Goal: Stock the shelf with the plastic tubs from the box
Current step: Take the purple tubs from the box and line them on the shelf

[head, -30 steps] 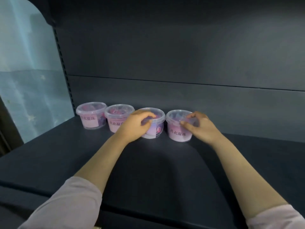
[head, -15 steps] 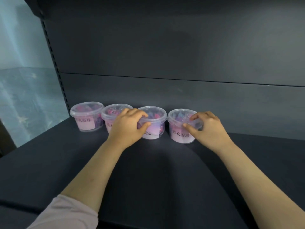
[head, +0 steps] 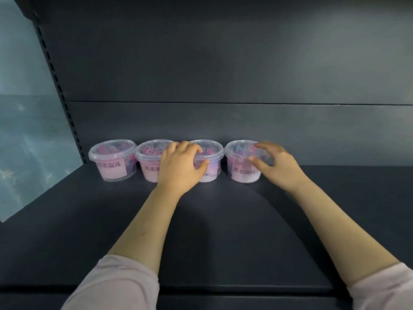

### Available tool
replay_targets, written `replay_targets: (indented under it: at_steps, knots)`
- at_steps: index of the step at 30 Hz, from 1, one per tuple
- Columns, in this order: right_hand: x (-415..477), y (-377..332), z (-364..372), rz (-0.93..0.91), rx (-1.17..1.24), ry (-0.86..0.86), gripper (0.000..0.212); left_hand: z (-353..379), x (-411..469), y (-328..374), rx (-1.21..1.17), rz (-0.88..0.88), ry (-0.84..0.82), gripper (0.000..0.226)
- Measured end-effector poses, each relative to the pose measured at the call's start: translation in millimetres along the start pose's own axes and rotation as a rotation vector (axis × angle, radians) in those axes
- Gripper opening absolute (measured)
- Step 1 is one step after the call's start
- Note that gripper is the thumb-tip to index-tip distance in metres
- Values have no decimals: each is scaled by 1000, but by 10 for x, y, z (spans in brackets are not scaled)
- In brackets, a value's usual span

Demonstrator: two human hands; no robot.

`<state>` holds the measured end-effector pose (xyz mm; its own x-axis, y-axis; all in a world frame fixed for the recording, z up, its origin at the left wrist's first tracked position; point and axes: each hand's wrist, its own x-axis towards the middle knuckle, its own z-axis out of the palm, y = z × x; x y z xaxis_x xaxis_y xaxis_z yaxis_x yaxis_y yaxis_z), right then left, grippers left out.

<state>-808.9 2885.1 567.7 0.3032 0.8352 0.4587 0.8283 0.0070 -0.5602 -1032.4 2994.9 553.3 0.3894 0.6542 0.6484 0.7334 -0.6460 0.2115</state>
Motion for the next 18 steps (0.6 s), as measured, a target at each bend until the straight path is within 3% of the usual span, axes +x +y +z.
replay_targets:
  at_steps: [6,13,18]
  knots:
    - [-684,-324,-344,101,-146,286,36,-216,-71,366,-92,185,26,28]
    - [-2115,-588,-990,291,-497,454,36,-526,-824,1192,-308,491,37,26]
    - [-3169,-634,-1369,478,-587,510,35,-694,-1459,1830,-453,645,-13,26]
